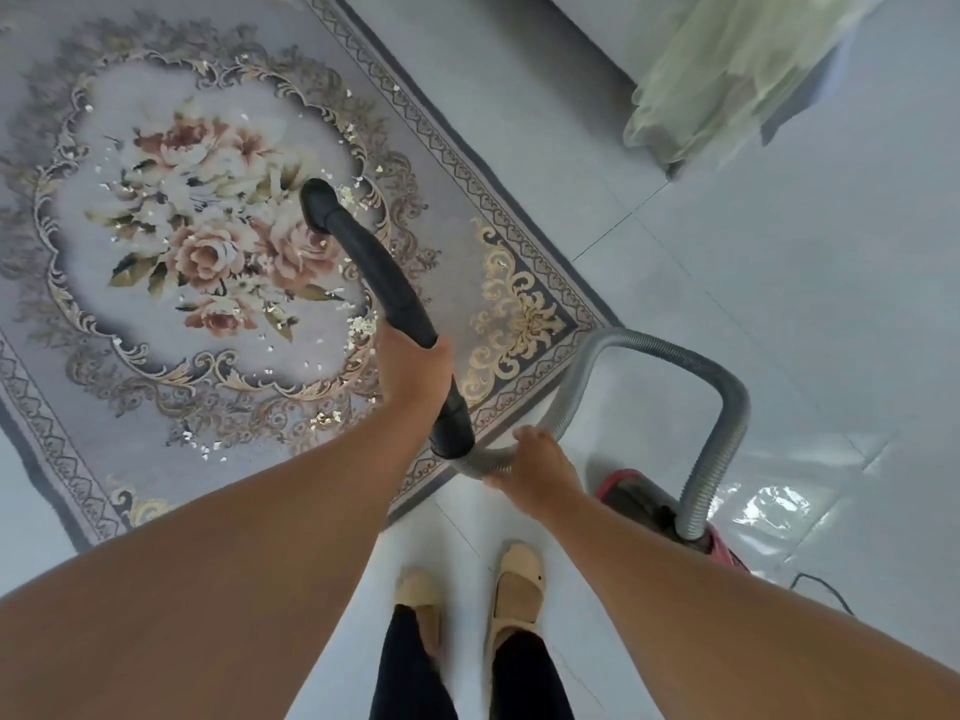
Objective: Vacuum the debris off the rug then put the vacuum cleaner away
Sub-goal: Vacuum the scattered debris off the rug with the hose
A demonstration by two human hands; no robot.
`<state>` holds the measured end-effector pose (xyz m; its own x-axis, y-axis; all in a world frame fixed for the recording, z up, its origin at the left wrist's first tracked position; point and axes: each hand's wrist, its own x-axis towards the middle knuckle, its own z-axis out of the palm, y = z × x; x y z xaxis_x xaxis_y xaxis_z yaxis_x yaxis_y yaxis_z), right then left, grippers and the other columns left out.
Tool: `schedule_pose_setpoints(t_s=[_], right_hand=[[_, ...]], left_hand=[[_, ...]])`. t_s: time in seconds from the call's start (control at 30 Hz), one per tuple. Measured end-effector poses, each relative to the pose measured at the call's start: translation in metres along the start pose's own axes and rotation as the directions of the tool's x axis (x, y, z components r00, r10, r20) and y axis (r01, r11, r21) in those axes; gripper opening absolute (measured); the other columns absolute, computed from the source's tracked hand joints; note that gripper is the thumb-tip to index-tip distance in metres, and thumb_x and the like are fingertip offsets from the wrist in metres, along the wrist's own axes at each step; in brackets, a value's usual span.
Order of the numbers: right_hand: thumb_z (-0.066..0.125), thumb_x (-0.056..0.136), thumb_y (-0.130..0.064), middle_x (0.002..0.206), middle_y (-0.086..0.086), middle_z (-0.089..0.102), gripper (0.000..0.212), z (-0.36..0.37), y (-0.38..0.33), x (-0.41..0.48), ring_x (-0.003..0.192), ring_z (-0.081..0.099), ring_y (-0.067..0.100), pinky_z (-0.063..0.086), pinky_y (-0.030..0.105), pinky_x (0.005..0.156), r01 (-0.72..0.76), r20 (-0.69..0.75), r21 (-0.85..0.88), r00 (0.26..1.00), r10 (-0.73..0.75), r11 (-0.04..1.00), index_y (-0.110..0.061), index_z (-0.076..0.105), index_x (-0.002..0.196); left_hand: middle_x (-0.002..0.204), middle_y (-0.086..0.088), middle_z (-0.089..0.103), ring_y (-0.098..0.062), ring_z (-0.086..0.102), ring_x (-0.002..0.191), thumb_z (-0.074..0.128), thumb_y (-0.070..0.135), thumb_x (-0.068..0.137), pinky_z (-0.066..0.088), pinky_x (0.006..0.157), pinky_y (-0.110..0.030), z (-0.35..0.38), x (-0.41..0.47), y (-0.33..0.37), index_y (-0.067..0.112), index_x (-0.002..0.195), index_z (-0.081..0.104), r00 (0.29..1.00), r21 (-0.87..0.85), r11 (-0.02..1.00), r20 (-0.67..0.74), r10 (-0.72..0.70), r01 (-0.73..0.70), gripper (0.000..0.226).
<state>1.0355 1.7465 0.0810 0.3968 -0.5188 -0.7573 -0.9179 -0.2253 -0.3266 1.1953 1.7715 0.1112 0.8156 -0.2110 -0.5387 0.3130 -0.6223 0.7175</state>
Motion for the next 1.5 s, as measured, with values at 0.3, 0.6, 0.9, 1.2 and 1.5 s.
schedule_pose_setpoints(t_s=[0.3, 0.6, 0.9, 1.2, 1.5], right_hand=[[0.061, 0.086, -0.023, 0.109, 0.005, 0.058, 0.039, 0.026, 0.089, -0.035, 0.098, 0.059, 0.023, 0.055, 0.04, 0.085, -0.219, -0.061, 0.135, 0.972, 0.229, 0.966, -0.011, 0.052, 0.122], [0.065, 0.089, -0.023, 0.14, 0.009, 0.046, 0.059, 0.058, 0.181, -0.071, 0.128, 0.047, 0.027, 0.042, 0.037, 0.101, -0.374, -0.126, 0.378, 0.885, 0.447, 0.847, -0.009, 0.04, 0.14], [0.063, 0.088, -0.023, 0.157, 0.008, 0.024, 0.069, 0.109, 0.289, -0.101, 0.123, 0.053, 0.025, 0.049, 0.035, 0.096, -0.49, 0.013, 0.39, 0.85, 0.527, 0.78, -0.008, 0.032, 0.148], [0.061, 0.089, -0.019, 0.162, 0.01, -0.005, 0.065, 0.148, 0.366, -0.098, 0.119, 0.056, 0.028, 0.049, 0.034, 0.09, -0.495, 0.098, 0.36, 0.863, 0.495, 0.791, -0.003, 0.034, 0.145], [0.059, 0.088, -0.014, 0.161, 0.01, -0.011, 0.049, 0.159, 0.402, -0.08, 0.106, 0.063, 0.029, 0.054, 0.036, 0.084, -0.456, 0.119, 0.384, 0.887, 0.446, 0.803, -0.005, 0.048, 0.135]], left_hand=[[0.08, 0.0, 0.056, -0.008, 0.055, 0.055, 0.064, 0.01, 0.085, 0.039, 0.036, -0.01, 0.061, -0.082, -0.023, 0.014, 0.108, 0.043, 0.924, 0.173, 0.953, 0.337, 0.18, -0.249, 0.031], [0.076, -0.011, 0.065, -0.014, 0.06, 0.047, 0.063, 0.011, 0.083, 0.042, 0.037, -0.015, 0.105, -0.143, -0.098, 0.01, 0.114, 0.043, 0.854, 0.284, 0.894, 0.49, 0.176, -0.347, 0.037], [0.078, -0.014, 0.067, -0.021, 0.065, 0.053, 0.061, 0.014, 0.084, 0.047, 0.046, -0.025, 0.152, -0.204, -0.166, 0.012, 0.109, 0.041, 0.832, 0.354, 0.852, 0.533, 0.155, -0.386, 0.032], [0.083, -0.011, 0.068, -0.027, 0.068, 0.068, 0.061, 0.02, 0.084, 0.059, 0.065, -0.04, 0.197, -0.249, -0.235, 0.014, 0.111, 0.041, 0.875, 0.406, 0.82, 0.434, 0.216, -0.404, 0.035], [0.083, -0.01, 0.067, -0.03, 0.068, 0.071, 0.061, 0.024, 0.082, 0.058, 0.068, -0.045, 0.213, -0.259, -0.283, 0.015, 0.11, 0.039, 0.895, 0.456, 0.786, 0.36, 0.265, -0.416, 0.036]])
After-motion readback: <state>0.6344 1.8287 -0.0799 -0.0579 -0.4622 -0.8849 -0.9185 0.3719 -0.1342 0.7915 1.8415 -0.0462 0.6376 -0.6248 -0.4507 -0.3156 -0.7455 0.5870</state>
